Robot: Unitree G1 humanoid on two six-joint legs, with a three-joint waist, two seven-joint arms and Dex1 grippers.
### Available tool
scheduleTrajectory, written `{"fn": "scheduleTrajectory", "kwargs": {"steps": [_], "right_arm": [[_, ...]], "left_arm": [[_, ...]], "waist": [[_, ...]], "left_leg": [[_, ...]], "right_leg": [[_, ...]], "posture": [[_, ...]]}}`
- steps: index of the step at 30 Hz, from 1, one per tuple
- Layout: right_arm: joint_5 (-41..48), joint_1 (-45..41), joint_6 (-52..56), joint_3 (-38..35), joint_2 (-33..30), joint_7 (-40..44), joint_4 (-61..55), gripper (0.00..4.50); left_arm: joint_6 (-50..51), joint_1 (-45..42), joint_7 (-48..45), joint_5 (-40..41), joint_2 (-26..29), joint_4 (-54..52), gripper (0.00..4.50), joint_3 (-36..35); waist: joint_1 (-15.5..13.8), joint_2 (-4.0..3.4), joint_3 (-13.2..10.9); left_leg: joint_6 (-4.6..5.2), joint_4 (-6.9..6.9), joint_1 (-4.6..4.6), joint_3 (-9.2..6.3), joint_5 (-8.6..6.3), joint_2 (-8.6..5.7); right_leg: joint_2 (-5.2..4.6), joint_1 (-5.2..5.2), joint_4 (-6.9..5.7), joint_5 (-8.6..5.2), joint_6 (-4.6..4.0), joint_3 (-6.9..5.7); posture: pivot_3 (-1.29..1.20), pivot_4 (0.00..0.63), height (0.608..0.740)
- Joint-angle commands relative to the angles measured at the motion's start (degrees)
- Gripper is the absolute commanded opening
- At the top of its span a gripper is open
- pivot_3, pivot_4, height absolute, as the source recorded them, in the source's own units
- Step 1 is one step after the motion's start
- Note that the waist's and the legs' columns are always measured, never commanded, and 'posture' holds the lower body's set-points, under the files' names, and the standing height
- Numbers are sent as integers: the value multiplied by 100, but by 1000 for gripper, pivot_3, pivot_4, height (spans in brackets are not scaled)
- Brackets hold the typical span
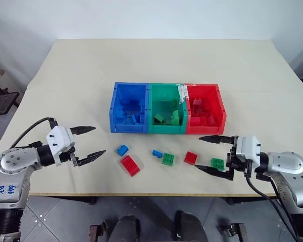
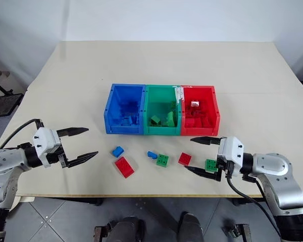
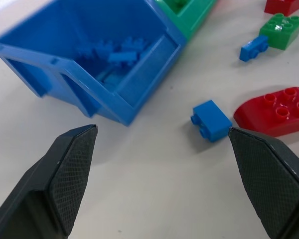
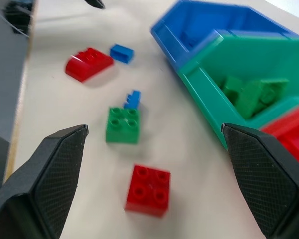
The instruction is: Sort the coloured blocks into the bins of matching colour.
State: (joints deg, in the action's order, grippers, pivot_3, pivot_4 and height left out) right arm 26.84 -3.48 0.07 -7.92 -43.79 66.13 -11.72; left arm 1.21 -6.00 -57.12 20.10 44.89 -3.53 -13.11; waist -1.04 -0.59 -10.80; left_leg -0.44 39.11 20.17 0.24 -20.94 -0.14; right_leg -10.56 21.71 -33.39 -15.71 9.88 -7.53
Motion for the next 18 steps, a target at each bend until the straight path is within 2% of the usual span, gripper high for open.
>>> {"fn": "scheduleTrajectory", "kwargs": {"steps": [1, 7, 11, 14, 18], "right_arm": [[10, 124, -81, -431, -102, -159, -106, 4500], [-133, 1043, -256, -1435, -205, -372, -161, 4500], [-392, 1811, -591, -2060, -375, -173, 310, 4500], [-544, 2005, -786, -2045, -592, 85, 614, 4500], [-439, 1719, -491, -1735, -842, 274, 488, 4500]], "left_arm": [[-23, 15, 33, -27, -78, -188, 4470, 113], [478, -55, -292, 342, -189, -1020, 4470, 726], [777, -352, -531, 152, -278, -1595, 4470, 1646], [734, -620, -585, 6, -490, -1741, 4470, 2139], [948, -673, -645, 176, -515, -1785, 4470, 2202]], "waist": [[-12, 2, -1], [-75, 2, -1], [-65, 2, -1], [-46, 2, -1], [69, -3, 0]], "left_leg": [[0, 0, 0, 1, 0, 0], [0, 2, 2, 0, 0, -1], [0, 2, -1, 5, 0, -2], [2, 2, -7, 19, 0, -3], [2, 1, -16, 32, 0, 7]], "right_leg": [[0, 0, 0, 0, 0, 0], [-1, -1, 1, 0, 0, 1], [0, -4, 1, 0, 0, 4], [0, -9, 7, 0, 0, 17], [9, -9, 6, -3, -7, 29]], "posture": [[0, 150, 740], [0, 150, 740], [0, 150, 740], [0, 150, 740], [0, 150, 740]]}}
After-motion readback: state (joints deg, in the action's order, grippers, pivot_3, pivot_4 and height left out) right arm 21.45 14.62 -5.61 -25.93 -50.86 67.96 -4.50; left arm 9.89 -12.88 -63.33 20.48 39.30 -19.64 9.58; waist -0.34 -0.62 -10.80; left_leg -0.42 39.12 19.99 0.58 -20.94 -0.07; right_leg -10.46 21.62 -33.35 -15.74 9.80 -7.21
